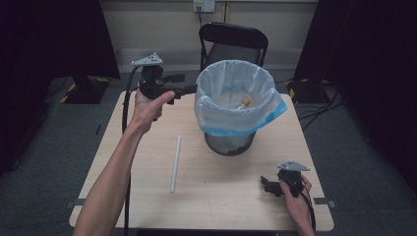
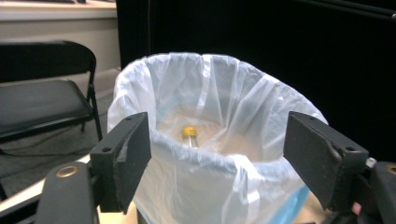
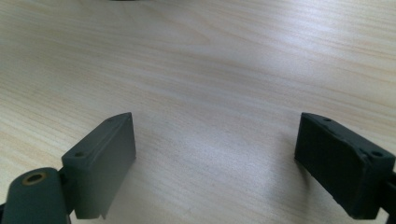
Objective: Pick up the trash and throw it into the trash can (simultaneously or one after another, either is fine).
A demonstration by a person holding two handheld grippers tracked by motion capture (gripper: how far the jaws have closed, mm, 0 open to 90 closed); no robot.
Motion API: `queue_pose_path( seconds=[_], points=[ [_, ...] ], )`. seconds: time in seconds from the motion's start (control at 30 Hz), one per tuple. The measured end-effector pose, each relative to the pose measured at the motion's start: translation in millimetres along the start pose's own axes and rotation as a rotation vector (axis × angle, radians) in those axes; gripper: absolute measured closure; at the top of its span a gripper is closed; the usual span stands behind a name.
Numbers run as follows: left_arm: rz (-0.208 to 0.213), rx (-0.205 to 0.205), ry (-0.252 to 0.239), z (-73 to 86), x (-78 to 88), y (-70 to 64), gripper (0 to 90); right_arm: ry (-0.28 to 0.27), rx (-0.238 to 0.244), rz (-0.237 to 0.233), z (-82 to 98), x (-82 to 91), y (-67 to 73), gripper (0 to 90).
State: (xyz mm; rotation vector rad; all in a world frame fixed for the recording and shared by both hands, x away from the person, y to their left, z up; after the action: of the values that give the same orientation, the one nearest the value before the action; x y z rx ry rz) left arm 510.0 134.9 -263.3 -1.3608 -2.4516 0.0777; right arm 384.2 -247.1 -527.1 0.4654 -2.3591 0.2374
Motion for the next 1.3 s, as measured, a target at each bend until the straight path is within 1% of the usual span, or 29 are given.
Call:
queue_pose_path(
  seconds=[0.07,0.1,0.13,0.17,0.2,0.23,0.27,0.33,0.37,0.4,0.47,0.57,0.6,0.67,0.77,0.8,0.87,0.93,1.0,1.03,1.07,1.1,1.13,1.17,1.2,1.23,1.27,1.3],
  points=[
    [-0.002,-0.017,0.007,3.8,2.8,-0.5,23.2,0.0,0.0,0.0,0.0,0.0,0.0,11.7],
    [0.006,-0.021,0.026,6.4,3.2,0.1,23.4,-0.001,-0.001,0.001,0.0,-0.1,0.0,11.6],
    [-0.01,-0.037,0.048,8.3,3.9,1.5,23.9,0.0,-0.001,0.001,0.0,-0.1,0.0,11.6],
    [-0.021,-0.046,0.048,10.3,6.0,2.5,23.9,0.0,0.0,0.0,0.0,0.0,0.0,11.7],
    [-0.008,-0.031,0.039,13.3,8.4,2.8,23.9,0.0,0.0,0.0,0.0,0.0,0.0,11.7],
    [0.009,-0.018,0.04,17.5,10.3,3.4,23.9,-0.001,-0.001,0.001,0.0,-0.1,0.0,11.6],
    [0.011,-0.015,0.045,19.3,10.5,3.3,23.9,0.0,-0.002,0.001,0.0,0.0,0.1,11.6],
    [-0.008,-0.037,0.07,27.7,13.3,2.9,23.9,-0.001,0.0,0.0,-0.1,-0.2,-0.2,11.4],
    [-0.012,-0.04,0.074,31.4,15.2,3.2,23.9,0.0,-0.001,-0.002,-0.2,-0.2,-0.3,11.3],
    [-0.008,-0.031,0.074,34.9,16.9,3.4,24.0,0.0,-0.002,-0.002,-0.2,-0.1,-0.2,11.3],
    [-0.004,-0.032,0.083,40.5,20.3,2.8,23.9,0.0,-0.001,-0.002,-0.2,-0.2,-0.2,11.3],
    [-0.023,-0.046,0.092,48.3,26.0,2.4,23.9,0.0,-0.002,-0.002,-0.2,-0.1,-0.2,11.3],
    [-0.022,-0.03,0.092,51.4,27.6,2.6,24.0,-0.001,0.0,-0.001,-0.2,-0.2,-0.3,11.4],
    [-0.036,-0.033,0.102,57.2,31.6,4.2,25.1,0.0,-0.002,-0.002,-0.2,-0.2,-0.2,11.3],
    [-0.036,-0.011,0.1,67.2,36.9,6.5,27.0,0.0,-0.002,-0.002,-0.2,-0.2,-0.2,11.3],
    [-0.044,-0.013,0.108,70.7,38.2,7.2,27.1,0.0,-0.002,-0.002,-0.2,-0.2,-0.2,11.3],
    [-0.05,-0.003,0.107,77.5,41.6,10.2,27.0,0.0,-0.002,-0.002,-0.2,-0.1,-0.2,11.4],
    [-0.063,0.008,0.119,85.3,44.1,13.7,25.4,0.0,-0.002,-0.002,-0.2,-0.2,-0.2,11.4],
    [-0.063,0.018,0.135,94.0,46.3,16.8,25.3,0.0,-0.002,-0.002,-0.2,-0.1,-0.2,11.3],
    [-0.077,0.016,0.145,98.3,47.7,18.1,24.7,0.0,-0.001,-0.002,-0.2,-0.2,-0.2,11.4],
    [-0.079,0.02,0.147,102.5,49.2,19.3,24.3,0.0,-0.002,-0.002,-0.2,-0.1,-0.2,11.3],
    [-0.074,0.031,0.151,107.0,50.7,20.0,24.3,0.0,-0.002,-0.002,-0.2,-0.2,-0.2,11.4],
    [-0.084,0.03,0.154,111.1,52.4,20.9,24.3,0.0,-0.001,-0.002,-0.2,-0.2,-0.2,11.4],
    [-0.088,0.042,0.15,114.9,53.7,21.3,24.3,0.0,-0.002,-0.002,-0.2,-0.1,-0.2,11.4],
    [-0.082,0.055,0.148,118.5,55.1,21.7,24.3,0.0,-0.001,-0.002,-0.2,-0.2,-0.2,11.3],
    [-0.083,0.064,0.164,121.6,55.7,22.3,24.3,0.0,-0.002,-0.002,-0.2,-0.1,-0.2,11.3],
    [-0.096,0.066,0.176,123.6,56.5,22.8,24.3,-0.001,-0.001,-0.002,-0.1,-0.2,-0.2,11.3],
    [-0.113,0.071,0.172,126.5,58.9,23.7,24.3,0.0,-0.002,-0.002,-0.2,-0.1,-0.2,11.4]
  ],
)
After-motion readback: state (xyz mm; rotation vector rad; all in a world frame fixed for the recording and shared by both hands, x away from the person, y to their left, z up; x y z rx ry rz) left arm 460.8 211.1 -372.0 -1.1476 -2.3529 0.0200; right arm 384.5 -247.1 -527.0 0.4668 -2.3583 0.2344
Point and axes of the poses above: each handheld gripper's, and its own axes: x roughly backward along the jaws, z roughly out of its underside, y roughly to its left, the point moved 4 cm from there along -x, roughly forward along the jaws, and after that the axes turned 2 degrees about x, right-handed, at the moved point
